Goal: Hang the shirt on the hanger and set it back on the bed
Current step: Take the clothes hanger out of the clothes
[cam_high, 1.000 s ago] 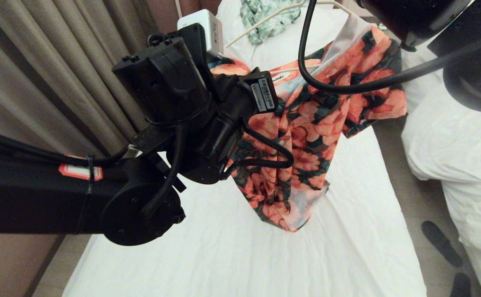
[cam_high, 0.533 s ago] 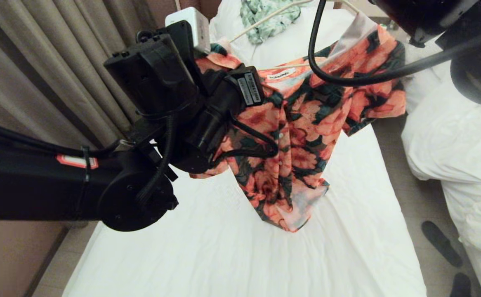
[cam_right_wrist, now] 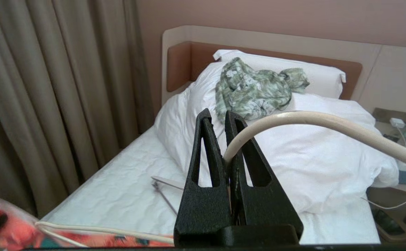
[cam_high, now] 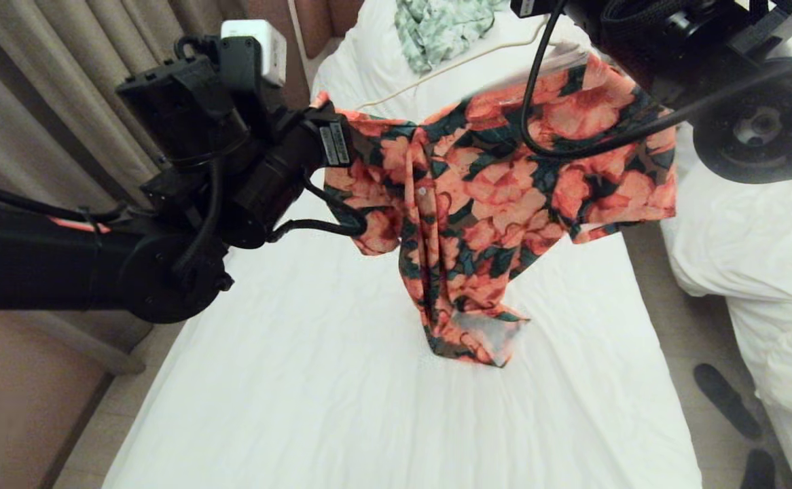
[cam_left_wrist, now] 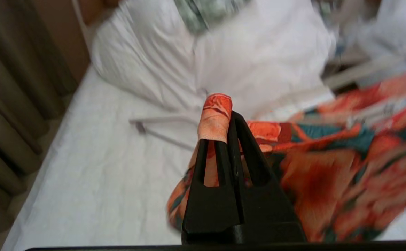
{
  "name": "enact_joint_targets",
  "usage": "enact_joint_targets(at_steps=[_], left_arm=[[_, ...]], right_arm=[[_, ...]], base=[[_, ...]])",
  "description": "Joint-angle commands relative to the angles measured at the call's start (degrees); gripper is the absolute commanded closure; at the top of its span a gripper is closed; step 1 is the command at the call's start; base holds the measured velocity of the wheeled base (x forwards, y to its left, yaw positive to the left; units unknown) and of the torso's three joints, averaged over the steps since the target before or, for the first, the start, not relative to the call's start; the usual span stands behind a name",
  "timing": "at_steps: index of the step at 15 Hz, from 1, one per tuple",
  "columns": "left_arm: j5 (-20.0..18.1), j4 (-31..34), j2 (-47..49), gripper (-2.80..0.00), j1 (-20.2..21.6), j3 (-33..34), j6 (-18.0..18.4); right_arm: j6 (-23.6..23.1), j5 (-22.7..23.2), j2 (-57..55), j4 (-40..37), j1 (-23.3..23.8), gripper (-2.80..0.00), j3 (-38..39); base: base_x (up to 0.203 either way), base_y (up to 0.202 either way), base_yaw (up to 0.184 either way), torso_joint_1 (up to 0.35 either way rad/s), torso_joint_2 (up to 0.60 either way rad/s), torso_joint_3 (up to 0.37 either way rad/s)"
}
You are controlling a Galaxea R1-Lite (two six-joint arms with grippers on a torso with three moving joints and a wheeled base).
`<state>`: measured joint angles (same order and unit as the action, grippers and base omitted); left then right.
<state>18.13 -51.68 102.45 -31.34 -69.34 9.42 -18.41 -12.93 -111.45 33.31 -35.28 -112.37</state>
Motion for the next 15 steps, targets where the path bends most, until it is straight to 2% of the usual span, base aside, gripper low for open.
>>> enact_joint_targets(at_steps=[1, 7, 8, 12, 15], left_arm=[[-2.84, 2.16, 0.09, 0.00, 0.92, 1.10, -0.02], [-2.87, 2.17, 4.27, 0.00, -1.08, 1.21, 0.23], [-2.81, 2.08, 4.43, -2.80, -1.35, 1.31, 0.49], [-2.75, 2.28, 3.51, -2.80, -0.47, 1.09, 1.04], [-3.38, 2.28, 1.32, -2.80, 2.89, 0.59, 1.37]], right_arm=[[-0.14, -0.08, -0.99, 0.17, 0.21, 0.00, -0.13], [-0.14, -0.08, -2.45, 0.26, 0.12, 0.00, -0.31], [-0.14, -0.08, -2.45, 0.26, 0.13, 0.00, -0.31], [-0.06, -0.07, -2.88, 0.26, 0.21, 0.00, -0.31], [-0.04, -0.08, -4.12, 1.70, 0.21, 0.00, -0.31]], base=[[0.000, 0.000, 0.000, 0.000, 0.00, 0.000], [0.000, 0.000, 0.000, 0.000, 0.00, 0.000], [0.000, 0.000, 0.000, 0.000, 0.00, 0.000], [0.000, 0.000, 0.000, 0.000, 0.00, 0.000], [0.000, 0.000, 0.000, 0.000, 0.00, 0.000]])
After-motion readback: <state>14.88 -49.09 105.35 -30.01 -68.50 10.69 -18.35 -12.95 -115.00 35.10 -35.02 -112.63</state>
